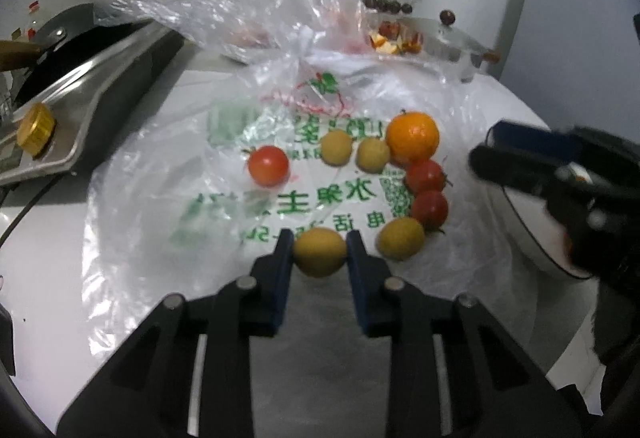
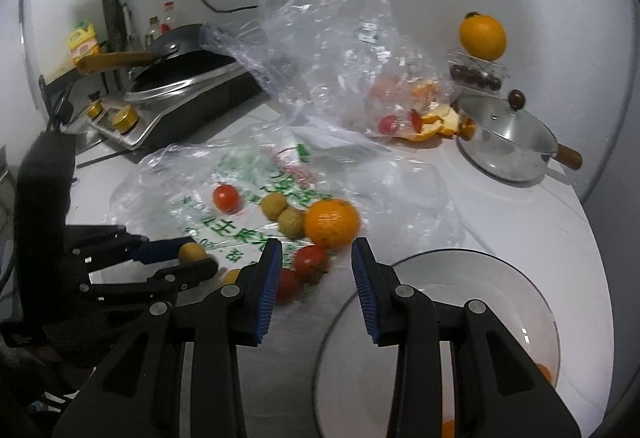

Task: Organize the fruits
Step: 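Grasp a small yellow fruit with the left tool while the right tool grasps another, then carry the yellow fruit in the left tool to the plate while the right tool carries its fruit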

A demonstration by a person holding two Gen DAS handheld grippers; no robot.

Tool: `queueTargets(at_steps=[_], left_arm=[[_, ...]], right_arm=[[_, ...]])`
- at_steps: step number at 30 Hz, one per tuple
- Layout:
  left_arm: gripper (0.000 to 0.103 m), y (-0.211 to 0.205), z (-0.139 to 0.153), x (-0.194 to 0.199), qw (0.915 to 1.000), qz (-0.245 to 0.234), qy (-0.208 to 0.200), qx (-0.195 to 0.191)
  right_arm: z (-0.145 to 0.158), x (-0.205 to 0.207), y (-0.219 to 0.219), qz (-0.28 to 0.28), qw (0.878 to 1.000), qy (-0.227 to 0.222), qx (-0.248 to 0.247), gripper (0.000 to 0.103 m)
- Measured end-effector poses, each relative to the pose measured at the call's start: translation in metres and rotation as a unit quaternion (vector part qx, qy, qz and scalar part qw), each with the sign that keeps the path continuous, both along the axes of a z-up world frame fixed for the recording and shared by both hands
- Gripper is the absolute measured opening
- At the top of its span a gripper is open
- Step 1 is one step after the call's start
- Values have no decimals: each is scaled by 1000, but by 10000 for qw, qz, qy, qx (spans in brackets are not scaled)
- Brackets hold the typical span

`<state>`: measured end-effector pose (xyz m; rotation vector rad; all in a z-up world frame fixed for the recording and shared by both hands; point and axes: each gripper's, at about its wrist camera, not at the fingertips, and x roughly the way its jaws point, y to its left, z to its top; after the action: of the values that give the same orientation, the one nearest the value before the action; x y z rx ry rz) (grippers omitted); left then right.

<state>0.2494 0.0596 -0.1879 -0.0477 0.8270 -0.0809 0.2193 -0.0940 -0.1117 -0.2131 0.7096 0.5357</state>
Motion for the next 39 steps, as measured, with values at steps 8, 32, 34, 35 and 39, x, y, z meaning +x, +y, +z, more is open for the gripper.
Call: queueTargets(at_steps=[8, 32, 34, 35, 39], left_arm=[[27, 27, 17, -16, 9992, 140, -358, -113], [27, 51, 21, -36, 9979, 218, -545, -257], [27, 49, 23, -38, 9979, 210, -569, -246], [27, 48, 24, -38, 9978, 207, -574, -239], [27, 39, 29, -41, 9978, 167, -609, -200]], right_arm=[[-13, -12, 39, 336, 9988, 166, -313, 38], [-48, -19, 79, 218, 9920, 108, -1241, 28], [-44, -21, 78, 227, 9924, 59, -1205, 28], [-41, -22, 76, 226, 9928, 36, -1172, 28], [-30, -27, 68, 209, 9943, -62, -1045, 28]])
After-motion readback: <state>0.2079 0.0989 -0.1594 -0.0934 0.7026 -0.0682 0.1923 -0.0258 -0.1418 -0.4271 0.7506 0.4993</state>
